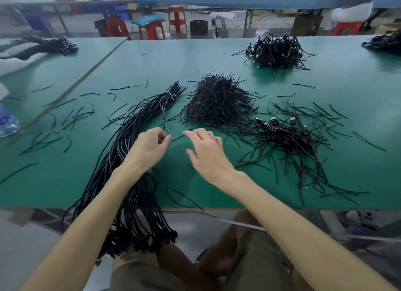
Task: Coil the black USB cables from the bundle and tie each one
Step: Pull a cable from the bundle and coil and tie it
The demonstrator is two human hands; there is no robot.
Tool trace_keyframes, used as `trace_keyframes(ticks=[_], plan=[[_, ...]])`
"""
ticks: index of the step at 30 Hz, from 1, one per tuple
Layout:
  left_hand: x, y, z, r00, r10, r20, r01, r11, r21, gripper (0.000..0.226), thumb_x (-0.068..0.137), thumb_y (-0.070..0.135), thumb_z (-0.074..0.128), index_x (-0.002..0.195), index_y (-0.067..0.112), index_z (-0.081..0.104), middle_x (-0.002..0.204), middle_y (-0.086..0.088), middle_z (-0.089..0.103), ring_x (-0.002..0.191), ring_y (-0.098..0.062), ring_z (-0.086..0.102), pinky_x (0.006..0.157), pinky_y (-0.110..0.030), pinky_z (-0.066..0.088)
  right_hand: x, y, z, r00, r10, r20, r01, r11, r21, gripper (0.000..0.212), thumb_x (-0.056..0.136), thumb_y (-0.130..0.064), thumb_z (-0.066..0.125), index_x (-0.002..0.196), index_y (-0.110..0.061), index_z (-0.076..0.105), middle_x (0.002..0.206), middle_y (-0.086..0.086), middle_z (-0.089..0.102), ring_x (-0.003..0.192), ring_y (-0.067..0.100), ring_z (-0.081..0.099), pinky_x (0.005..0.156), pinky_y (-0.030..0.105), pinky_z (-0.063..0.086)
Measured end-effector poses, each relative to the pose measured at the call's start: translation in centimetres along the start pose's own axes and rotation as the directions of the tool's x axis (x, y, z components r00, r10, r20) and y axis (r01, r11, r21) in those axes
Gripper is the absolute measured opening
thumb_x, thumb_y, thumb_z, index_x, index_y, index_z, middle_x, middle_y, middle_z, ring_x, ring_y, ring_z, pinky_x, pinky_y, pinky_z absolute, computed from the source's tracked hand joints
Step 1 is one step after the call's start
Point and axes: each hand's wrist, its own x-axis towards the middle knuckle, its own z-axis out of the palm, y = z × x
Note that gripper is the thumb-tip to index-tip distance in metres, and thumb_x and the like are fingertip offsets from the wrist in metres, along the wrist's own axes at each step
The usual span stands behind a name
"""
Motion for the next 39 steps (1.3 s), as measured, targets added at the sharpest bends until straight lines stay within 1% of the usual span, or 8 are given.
trace_keyframes(ticks=[3,6,10,15,20,24,30,39], plan=[[-0.5,-0.7,-0.4,0.995,-0.020,-0.096,0.033,0.990,0.140,0.021,0.104,0.032,0.053,0.101,0.013,0.061,0.089,-0.003,0.067,0.075,-0.025,0.060,0.067,-0.036,0.045,1.3,-1.5,1.4,0.989,0.105,0.100,-0.126,0.965,0.232,0.049,0.104,-0.016,0.050,0.151,-0.011,0.040,0.137,0.008,0.050,0.123,0.027,0.051,0.109,0.044,0.039],[-0.4,-2.0,-1.0,0.978,-0.007,-0.207,0.077,0.940,0.332,0.015,0.103,0.016,0.053,0.112,0.005,0.058,0.113,-0.016,0.057,0.099,-0.033,0.053,0.084,-0.043,0.043,2.6,-2.6,2.2,0.966,0.195,0.172,-0.244,0.909,0.339,0.048,0.104,-0.016,0.050,0.150,-0.006,0.040,0.137,0.010,0.052,0.121,0.026,0.054,0.108,0.044,0.043],[0.3,-4.3,-1.1,0.979,0.000,-0.202,0.096,0.879,0.467,0.043,0.095,0.001,0.052,0.138,0.005,0.054,0.150,-0.021,0.036,0.140,-0.040,0.030,0.117,-0.049,0.015,4.4,-4.1,3.0,0.922,0.296,0.252,-0.381,0.813,0.440,0.046,0.102,-0.017,0.055,0.144,-0.003,0.043,0.134,0.013,0.057,0.120,0.027,0.056,0.105,0.041,0.046],[0.6,-5.5,0.1,0.996,-0.012,-0.087,0.045,0.919,0.391,0.048,0.106,0.017,0.044,0.153,0.012,0.041,0.167,-0.012,0.024,0.154,-0.029,0.019,0.124,-0.047,0.010,6.2,-5.9,4.2,0.911,0.303,0.280,-0.364,0.910,0.199,0.041,0.099,-0.032,0.064,0.124,-0.003,0.048,0.126,0.014,0.046,0.112,0.033,0.052,0.087,0.040,0.044],[0.7,-5.9,0.5,1.000,0.015,-0.004,-0.013,0.927,0.374,0.056,0.106,0.044,0.042,0.158,0.024,0.033,0.170,0.000,0.016,0.158,-0.019,0.007,0.127,-0.046,-0.002,6.8,-6.5,4.6,0.940,0.237,0.244,-0.229,0.971,-0.060,0.029,0.102,-0.013,0.049,0.128,-0.001,0.046,0.131,0.020,0.051,0.123,0.035,0.050,0.092,0.041,0.044],[0.5,-5.8,0.3,1.000,0.007,0.025,-0.016,0.923,0.385,0.066,0.102,0.055,0.043,0.160,0.027,0.030,0.169,0.002,0.020,0.158,-0.017,0.005,0.127,-0.046,-0.004,6.9,-6.7,4.2,0.944,0.225,0.242,-0.186,0.967,-0.171,0.037,0.098,-0.009,0.059,0.131,0.001,0.044,0.129,0.022,0.051,0.118,0.036,0.055,0.091,0.039,0.048],[0.5,-5.6,0.4,1.000,-0.012,-0.011,0.015,0.937,0.350,0.055,0.106,0.042,0.043,0.157,0.023,0.036,0.167,-0.001,0.029,0.158,-0.018,0.010,0.127,-0.045,-0.002,6.5,-7.0,3.2,0.933,0.246,0.265,-0.175,0.949,-0.262,0.049,0.088,0.001,0.067,0.129,0.006,0.040,0.122,0.023,0.049,0.110,0.033,0.056,0.073,0.032,0.046],[0.7,-5.8,-0.1,0.999,-0.029,-0.045,0.042,0.950,0.311,0.049,0.108,0.025,0.040,0.156,0.017,0.039,0.165,0.005,0.032,0.157,-0.013,0.013,0.127,-0.039,0.001,3.2,-5.2,0.6,0.945,0.181,0.271,-0.134,0.974,-0.181,0.029,0.091,0.010,0.056,0.111,-0.006,0.041,0.114,0.016,0.050,0.099,0.037,0.057,0.071,0.038,0.036]])
